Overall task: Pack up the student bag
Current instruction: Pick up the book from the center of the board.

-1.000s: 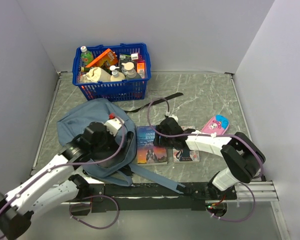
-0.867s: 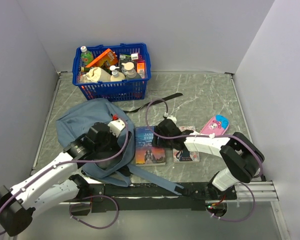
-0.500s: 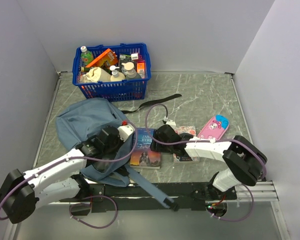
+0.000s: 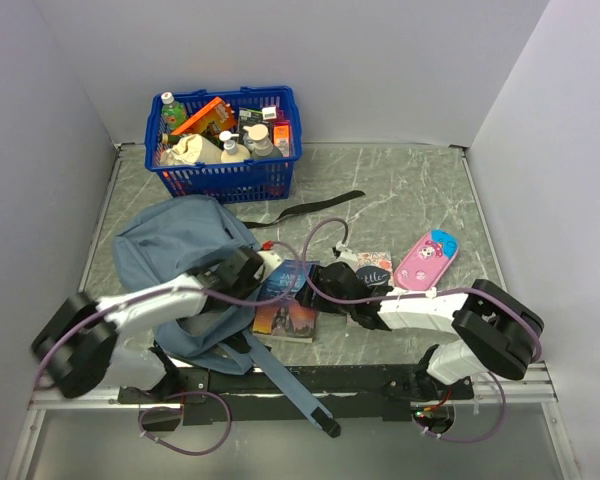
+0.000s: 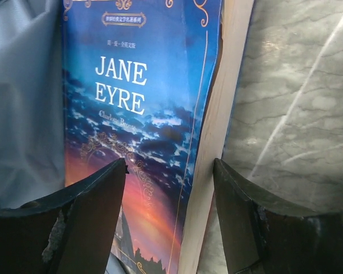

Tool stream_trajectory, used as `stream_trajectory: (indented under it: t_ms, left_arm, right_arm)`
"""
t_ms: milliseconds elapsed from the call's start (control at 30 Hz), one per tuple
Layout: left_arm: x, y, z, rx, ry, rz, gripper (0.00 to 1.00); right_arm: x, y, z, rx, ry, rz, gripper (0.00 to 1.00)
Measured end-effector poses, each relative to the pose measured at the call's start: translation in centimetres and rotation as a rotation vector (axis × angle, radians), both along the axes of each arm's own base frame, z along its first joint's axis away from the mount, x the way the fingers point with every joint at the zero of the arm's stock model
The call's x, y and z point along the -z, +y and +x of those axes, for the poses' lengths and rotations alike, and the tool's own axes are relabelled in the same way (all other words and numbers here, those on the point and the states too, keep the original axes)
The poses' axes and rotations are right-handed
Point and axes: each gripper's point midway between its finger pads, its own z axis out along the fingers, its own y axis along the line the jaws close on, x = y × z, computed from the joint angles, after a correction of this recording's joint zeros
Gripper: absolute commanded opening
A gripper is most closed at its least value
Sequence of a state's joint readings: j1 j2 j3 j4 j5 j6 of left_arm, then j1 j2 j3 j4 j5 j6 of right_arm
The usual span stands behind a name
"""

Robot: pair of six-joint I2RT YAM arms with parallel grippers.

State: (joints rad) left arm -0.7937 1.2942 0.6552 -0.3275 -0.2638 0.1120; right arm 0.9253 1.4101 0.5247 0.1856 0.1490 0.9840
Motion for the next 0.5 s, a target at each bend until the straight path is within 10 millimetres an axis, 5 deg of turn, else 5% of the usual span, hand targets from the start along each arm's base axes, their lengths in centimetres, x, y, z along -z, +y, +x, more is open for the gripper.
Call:
stream_trajectory:
  t_ms: [133,400,500]
  left_arm:
    - [1.4,-0.7,0.7,-0.031,0.079,0.045,0.01]
    - [0.8,-0.8,0.6,-0.082,0.111,-0.057,0.01]
    - [0.4,-0.9,0.6,-0.090,0.125,-0.097,0.01]
  right_arm:
    - [-0.7,0.9,0.0,-0.017,-0.022,0.056,0.66]
    - [-3.5,3.9,-0.8,-0.101,-0.095,0.217,0.61]
    - [-5.6,6.0,-1.3,-0.148,-0.119,0.324,0.37]
